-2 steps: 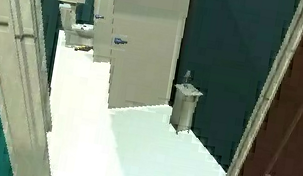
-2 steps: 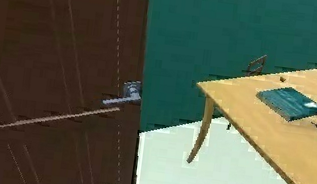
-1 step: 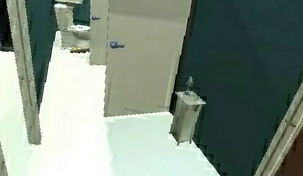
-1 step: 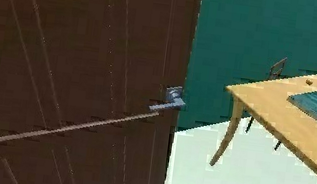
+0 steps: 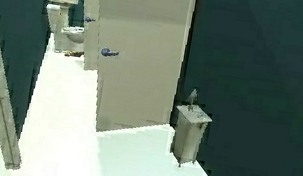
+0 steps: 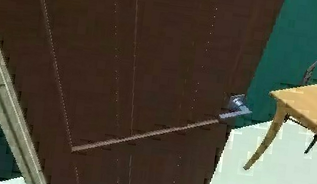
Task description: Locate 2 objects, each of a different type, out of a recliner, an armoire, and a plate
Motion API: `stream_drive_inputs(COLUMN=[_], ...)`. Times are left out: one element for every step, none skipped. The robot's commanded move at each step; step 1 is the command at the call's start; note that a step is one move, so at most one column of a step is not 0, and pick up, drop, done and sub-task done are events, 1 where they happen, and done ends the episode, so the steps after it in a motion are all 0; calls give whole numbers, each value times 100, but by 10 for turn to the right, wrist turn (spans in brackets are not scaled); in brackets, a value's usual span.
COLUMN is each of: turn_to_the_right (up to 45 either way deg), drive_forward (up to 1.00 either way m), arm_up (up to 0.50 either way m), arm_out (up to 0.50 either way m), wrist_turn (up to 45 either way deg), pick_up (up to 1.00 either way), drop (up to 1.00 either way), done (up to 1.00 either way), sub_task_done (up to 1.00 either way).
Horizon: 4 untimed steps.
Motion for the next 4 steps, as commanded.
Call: stream_drive_inputs(turn_to_the_right=[-210,0,-450,-120], drive_forward=[0,75,0,0], arm_up=[0,0,0,0], arm_out=[0,0,0,0], wrist_turn=[0,0,0,0], pick_up=[0,0,0,0], drop=[0,0,0,0], done=[0,0,0,0], sub_task_done=[0,0,0,0])
